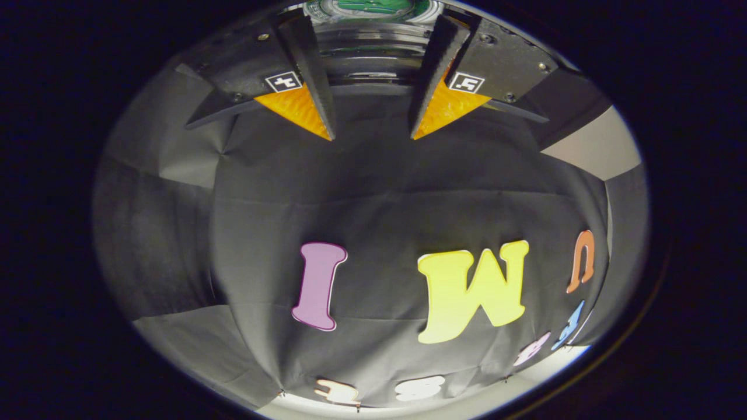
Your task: Put the clothes into the washing machine and then close the washing machine lid.
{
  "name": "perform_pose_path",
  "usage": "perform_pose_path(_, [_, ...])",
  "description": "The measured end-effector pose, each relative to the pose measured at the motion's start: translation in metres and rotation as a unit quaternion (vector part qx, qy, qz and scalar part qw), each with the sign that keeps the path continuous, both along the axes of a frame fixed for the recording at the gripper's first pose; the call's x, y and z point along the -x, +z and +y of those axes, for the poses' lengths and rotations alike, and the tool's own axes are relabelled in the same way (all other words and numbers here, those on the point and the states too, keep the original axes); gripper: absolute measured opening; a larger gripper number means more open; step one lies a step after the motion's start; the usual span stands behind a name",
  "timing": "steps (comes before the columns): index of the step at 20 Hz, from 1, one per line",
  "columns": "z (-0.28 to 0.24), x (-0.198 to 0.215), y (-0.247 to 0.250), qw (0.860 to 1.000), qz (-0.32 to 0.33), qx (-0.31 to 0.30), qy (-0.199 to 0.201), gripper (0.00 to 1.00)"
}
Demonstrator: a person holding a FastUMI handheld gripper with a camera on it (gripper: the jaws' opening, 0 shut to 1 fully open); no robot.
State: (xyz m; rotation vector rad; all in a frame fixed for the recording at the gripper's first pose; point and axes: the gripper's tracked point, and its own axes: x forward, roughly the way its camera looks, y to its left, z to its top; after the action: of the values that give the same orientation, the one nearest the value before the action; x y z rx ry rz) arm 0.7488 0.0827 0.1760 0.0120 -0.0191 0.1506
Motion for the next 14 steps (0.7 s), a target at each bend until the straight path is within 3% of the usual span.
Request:
perform_pose_path(10, [-0.004, 0.026, -0.007, 1.0, -0.006, -0.003, -0.001, 0.77])
perform_pose_path(14, [-0.009, 0.056, -0.019, 1.0, -0.015, -0.005, -0.009, 0.77])
